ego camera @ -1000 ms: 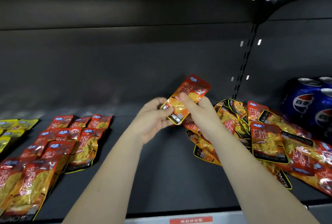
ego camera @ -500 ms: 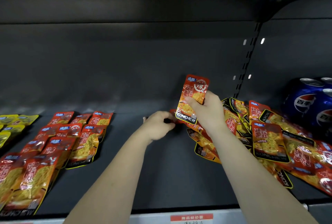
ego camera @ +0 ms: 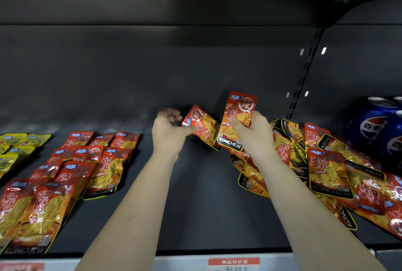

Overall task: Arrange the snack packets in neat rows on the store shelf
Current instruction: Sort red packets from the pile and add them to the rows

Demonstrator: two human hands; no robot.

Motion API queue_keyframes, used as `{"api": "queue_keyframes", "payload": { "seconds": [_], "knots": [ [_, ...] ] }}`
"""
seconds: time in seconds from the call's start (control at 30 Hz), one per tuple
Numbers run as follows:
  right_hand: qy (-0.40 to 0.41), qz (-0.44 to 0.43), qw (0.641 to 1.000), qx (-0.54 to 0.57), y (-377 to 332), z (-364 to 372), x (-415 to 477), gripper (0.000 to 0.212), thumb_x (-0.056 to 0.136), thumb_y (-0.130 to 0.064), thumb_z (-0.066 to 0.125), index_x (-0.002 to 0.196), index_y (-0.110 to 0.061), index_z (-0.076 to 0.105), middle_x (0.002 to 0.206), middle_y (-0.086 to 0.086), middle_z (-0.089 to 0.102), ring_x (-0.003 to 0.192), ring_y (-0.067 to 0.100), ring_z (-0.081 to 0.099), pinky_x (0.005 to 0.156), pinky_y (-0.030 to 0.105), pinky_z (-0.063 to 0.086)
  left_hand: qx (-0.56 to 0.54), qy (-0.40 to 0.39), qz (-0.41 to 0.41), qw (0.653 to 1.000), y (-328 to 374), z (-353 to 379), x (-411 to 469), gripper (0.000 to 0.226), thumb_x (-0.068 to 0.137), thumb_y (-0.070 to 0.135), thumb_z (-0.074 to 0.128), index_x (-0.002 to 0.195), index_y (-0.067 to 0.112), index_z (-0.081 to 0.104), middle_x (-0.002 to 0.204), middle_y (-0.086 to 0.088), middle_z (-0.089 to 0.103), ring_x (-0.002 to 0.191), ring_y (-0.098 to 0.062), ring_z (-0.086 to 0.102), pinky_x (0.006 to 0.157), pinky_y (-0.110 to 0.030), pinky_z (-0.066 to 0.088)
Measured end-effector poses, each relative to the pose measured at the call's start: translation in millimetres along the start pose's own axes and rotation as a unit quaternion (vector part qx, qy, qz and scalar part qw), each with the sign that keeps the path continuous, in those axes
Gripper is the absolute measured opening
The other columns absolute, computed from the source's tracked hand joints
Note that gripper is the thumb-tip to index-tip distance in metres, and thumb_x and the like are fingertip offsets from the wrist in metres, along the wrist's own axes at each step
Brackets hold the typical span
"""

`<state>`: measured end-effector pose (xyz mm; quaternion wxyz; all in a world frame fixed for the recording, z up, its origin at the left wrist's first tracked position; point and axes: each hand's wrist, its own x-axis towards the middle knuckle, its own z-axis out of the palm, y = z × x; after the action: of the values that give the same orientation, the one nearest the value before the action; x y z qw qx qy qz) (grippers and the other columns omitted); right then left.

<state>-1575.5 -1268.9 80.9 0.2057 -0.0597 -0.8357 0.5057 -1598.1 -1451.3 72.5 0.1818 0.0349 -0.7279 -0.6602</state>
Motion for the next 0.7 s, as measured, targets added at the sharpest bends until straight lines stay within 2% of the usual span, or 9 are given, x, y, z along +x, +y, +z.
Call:
{"api": "queue_keyframes", "payload": {
  "seconds": [0.1, 0.2, 0.3, 0.47, 0.53, 0.6, 0.7],
  "knots": [
    [-0.023, -0.016, 0.999, -0.015, -2, 1, -2, 0.025, 0.090, -0.034, 0.065, 0.106, -0.015, 0.062, 0.100, -0.002, 0.069, 0.094, 0.016, 0.066, 0.083, 0.036, 0.054, -0.031, -0.029, -0.018, 0.999, -1, -1, 3, 0.042, 0.066, -0.001, 0.081, 0.103, 0.009, 0.065, 0.094, 0.002, 0.068, 0.086, -0.012, 0.064, 0.073, -0.023, 0.049],
    [-0.047, -0.018, 0.998, -0.030, -3, 3, -5, 0.023, 0.089, -0.033, 0.066, 0.103, -0.016, 0.063, 0.097, -0.003, 0.070, 0.091, 0.016, 0.066, 0.083, 0.037, 0.055, -0.060, -0.062, -0.013, 0.996, 0, -1, 2, 0.018, 0.073, -0.002, 0.075, 0.086, 0.009, 0.072, 0.079, -0.002, 0.072, 0.077, -0.014, 0.065, 0.074, -0.025, 0.051],
    [-0.062, -0.019, 0.997, -0.043, -3, 4, -5, 0.020, 0.090, -0.032, 0.066, 0.101, -0.016, 0.063, 0.095, -0.003, 0.070, 0.089, 0.014, 0.066, 0.081, 0.035, 0.055, -0.118, -0.094, -0.012, 0.988, 6, 1, -1, 0.017, 0.085, -0.001, 0.064, 0.080, 0.014, 0.069, 0.066, 0.009, 0.069, 0.062, -0.002, 0.062, 0.061, -0.015, 0.048],
    [-0.064, -0.005, 0.998, -0.029, -3, 5, -4, 0.018, 0.091, -0.027, 0.064, 0.105, -0.015, 0.061, 0.097, -0.002, 0.068, 0.090, 0.016, 0.065, 0.079, 0.035, 0.054, -0.105, -0.152, -0.020, 0.983, 4, 4, -2, 0.013, 0.093, 0.009, 0.059, 0.092, 0.021, 0.065, 0.077, 0.013, 0.071, 0.071, 0.002, 0.066, 0.064, -0.013, 0.050],
    [-0.068, -0.004, 0.997, -0.030, -3, 6, -4, 0.020, 0.092, -0.025, 0.062, 0.109, -0.015, 0.060, 0.100, -0.001, 0.068, 0.092, 0.016, 0.064, 0.077, 0.031, 0.052, -0.085, -0.161, -0.011, 0.983, 0, 5, -1, 0.012, 0.093, 0.009, 0.061, 0.097, 0.019, 0.065, 0.090, 0.004, 0.072, 0.082, -0.006, 0.069, 0.075, -0.022, 0.054],
    [-0.076, -0.007, 0.997, -0.031, -3, 6, -5, 0.023, 0.093, -0.025, 0.061, 0.113, -0.015, 0.059, 0.103, -0.001, 0.068, 0.094, 0.016, 0.064, 0.077, 0.030, 0.050, -0.056, -0.167, 0.000, 0.984, -5, 7, -1, 0.016, 0.089, 0.008, 0.066, 0.099, 0.020, 0.065, 0.099, -0.004, 0.073, 0.094, -0.017, 0.069, 0.090, -0.038, 0.054],
    [-0.099, -0.006, 0.995, -0.027, -3, 8, -5, 0.022, 0.093, -0.025, 0.060, 0.113, -0.016, 0.058, 0.105, -0.001, 0.067, 0.096, 0.016, 0.064, 0.080, 0.031, 0.051, -0.003, -0.183, -0.001, 0.983, -11, 8, -3, 0.024, 0.077, 0.019, 0.074, 0.101, 0.020, 0.067, 0.102, -0.003, 0.074, 0.100, -0.022, 0.068, 0.096, -0.050, 0.050]
  ]
}}
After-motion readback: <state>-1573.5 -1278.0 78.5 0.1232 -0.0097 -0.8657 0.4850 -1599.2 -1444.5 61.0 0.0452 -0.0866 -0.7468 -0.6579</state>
